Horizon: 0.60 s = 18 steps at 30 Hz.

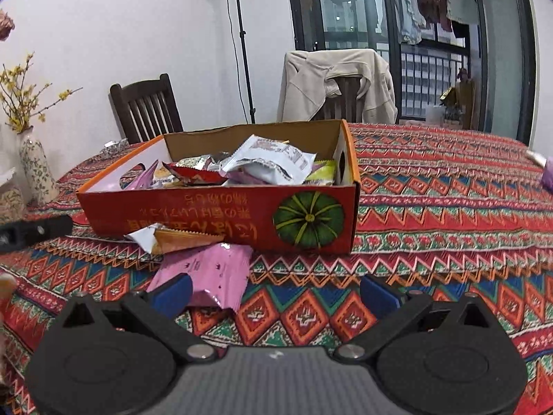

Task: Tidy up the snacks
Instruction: 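Withdraw both open grippers from the box back to the remaining packets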

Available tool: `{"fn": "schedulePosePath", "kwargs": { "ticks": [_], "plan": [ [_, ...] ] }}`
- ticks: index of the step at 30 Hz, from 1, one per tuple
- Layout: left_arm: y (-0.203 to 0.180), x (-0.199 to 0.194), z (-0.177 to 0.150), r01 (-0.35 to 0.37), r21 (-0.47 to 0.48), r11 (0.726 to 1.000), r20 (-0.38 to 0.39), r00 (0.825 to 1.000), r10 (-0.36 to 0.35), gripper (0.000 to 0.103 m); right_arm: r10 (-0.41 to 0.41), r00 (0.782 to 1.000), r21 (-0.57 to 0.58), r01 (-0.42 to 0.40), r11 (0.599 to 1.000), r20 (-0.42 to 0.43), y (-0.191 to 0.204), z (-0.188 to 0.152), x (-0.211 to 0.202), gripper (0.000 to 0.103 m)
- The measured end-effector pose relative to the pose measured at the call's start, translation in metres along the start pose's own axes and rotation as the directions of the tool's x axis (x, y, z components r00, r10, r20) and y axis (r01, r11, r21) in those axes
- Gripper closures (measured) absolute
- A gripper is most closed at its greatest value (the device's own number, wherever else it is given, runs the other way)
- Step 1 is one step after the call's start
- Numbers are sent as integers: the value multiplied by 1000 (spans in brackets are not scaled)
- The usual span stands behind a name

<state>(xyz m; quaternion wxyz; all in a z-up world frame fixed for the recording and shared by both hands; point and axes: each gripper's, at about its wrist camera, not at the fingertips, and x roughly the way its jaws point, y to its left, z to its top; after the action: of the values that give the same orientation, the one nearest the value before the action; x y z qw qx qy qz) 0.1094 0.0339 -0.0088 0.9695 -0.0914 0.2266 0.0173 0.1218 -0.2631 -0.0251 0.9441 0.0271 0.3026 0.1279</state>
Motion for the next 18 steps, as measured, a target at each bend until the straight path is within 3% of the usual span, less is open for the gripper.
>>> {"fn": "schedulePosePath", "kwargs": {
  "ticks": [10, 18],
  "plan": [
    [8, 2, -2, 0, -39, 999, -3, 1000, -1, 0, -17, 999, -31, 15, 999, -47, 7, -1, 6, 0],
    [14, 2, -3, -5, -71, 997, -9, 1000, 4, 0, 15, 997, -55, -19, 998, -71, 24, 11, 18, 0]
  ]
}}
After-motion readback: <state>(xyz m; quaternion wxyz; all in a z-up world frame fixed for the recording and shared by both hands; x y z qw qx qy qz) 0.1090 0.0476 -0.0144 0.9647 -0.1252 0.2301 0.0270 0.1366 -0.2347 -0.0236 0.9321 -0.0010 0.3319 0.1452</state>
